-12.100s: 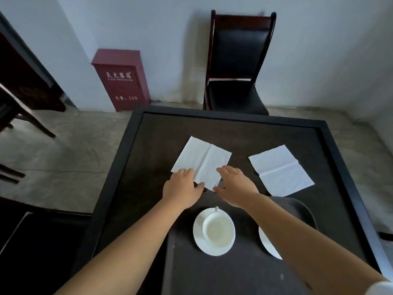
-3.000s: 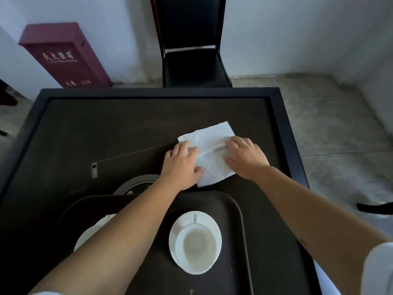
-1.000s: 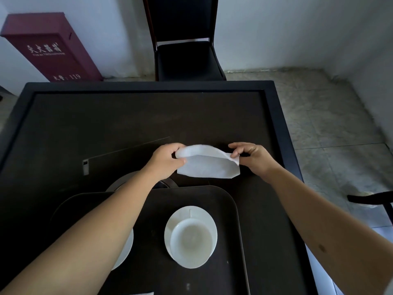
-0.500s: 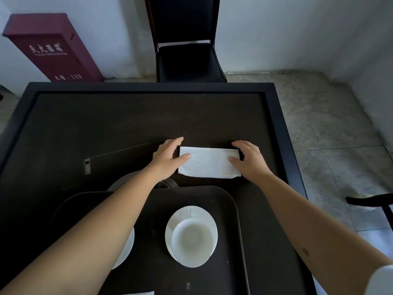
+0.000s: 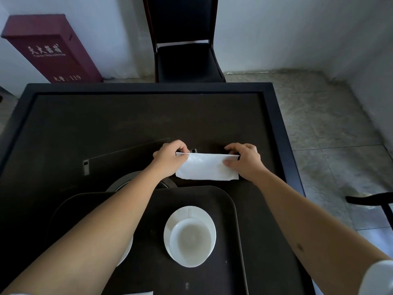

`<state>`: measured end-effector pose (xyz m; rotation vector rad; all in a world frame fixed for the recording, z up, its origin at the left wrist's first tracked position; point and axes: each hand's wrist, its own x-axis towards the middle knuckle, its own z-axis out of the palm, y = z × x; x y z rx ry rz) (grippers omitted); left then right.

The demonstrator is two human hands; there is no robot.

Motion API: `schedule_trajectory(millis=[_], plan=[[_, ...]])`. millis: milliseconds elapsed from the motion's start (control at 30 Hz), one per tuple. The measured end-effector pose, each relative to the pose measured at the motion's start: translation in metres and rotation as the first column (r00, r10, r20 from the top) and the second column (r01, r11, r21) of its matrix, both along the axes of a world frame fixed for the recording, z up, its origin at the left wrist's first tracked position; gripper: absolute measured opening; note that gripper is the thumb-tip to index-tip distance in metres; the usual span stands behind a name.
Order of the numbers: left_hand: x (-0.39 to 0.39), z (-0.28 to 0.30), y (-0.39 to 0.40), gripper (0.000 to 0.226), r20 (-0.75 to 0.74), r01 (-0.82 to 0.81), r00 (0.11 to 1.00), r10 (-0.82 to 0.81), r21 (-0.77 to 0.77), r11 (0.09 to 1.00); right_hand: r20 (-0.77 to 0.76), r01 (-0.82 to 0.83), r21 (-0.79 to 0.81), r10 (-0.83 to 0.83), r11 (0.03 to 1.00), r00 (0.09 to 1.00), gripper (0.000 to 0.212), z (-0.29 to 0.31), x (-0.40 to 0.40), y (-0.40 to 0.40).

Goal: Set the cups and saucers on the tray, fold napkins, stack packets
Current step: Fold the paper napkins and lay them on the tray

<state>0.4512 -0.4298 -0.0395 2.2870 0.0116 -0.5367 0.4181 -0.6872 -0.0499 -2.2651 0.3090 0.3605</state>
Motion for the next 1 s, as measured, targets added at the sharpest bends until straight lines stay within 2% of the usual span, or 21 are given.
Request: schedule_trajectory(millis=[100,133,233,333,433,500,567,633,767,900,1000], plan=[[-0.006,0.01,0.011,0.008,0.033,0.035,0.999,-0.031,-0.105,0.994,-0.043,-0.05,0.03,0.051,0.998,0.998,0.011,0.01,-0.001,-0.002],[-0.008,0.014,0.013,0.009,0.041,0.037,0.999,-0.032,-0.123,0.992,-0.052,-0.035,0.082,0.039,0.996,0.998,0.006,0.016,-0.002,-0.004],[-0.018,0.028,0.015,0.009,0.067,0.051,0.997,-0.043,-0.124,0.991,-0.064,0.03,0.276,-0.013,0.961,0.998,0.007,0.035,-0.015,-0.008],[-0.032,0.049,0.016,0.01,0.111,0.037,0.994,-0.017,-0.179,0.983,-0.009,0.026,0.434,-0.024,0.901,1.0,0.006,0.057,-0.034,-0.009],[-0.049,0.076,0.018,0.012,0.12,0.017,0.993,0.008,-0.205,0.979,-0.004,0.05,0.601,-0.06,0.798,0.998,0.001,0.083,-0.057,-0.007],[-0.063,0.094,0.022,0.008,0.103,-0.007,0.994,0.034,-0.255,0.967,-0.005,0.051,0.68,-0.066,0.731,0.998,0.011,0.101,-0.073,-0.002],[-0.077,0.113,0.026,0.008,0.084,-0.024,0.995,0.052,-0.3,0.954,0.015,0.038,0.702,-0.069,0.711,0.997,0.016,0.118,-0.088,0.005],[-0.094,0.13,0.033,0.009,0.06,-0.035,0.996,0.06,-0.355,0.934,0.038,0.037,0.688,-0.086,0.725,0.996,0.012,0.133,-0.104,0.014],[-0.135,0.163,0.044,0.008,-0.066,-0.117,0.993,0.097,-0.549,0.827,0.051,0.038,0.682,-0.099,0.731,0.994,0.019,0.164,-0.144,0.032],[-0.181,0.186,0.055,0.005,-0.127,-0.13,0.99,0.064,-0.63,0.765,0.139,0.001,0.668,-0.126,0.744,0.982,0.021,0.194,-0.187,0.048],[-0.216,0.192,0.067,0.019,-0.151,-0.116,0.988,0.024,-0.642,0.757,0.152,0.016,0.716,-0.178,0.698,0.972,0.014,0.211,-0.217,0.06]])
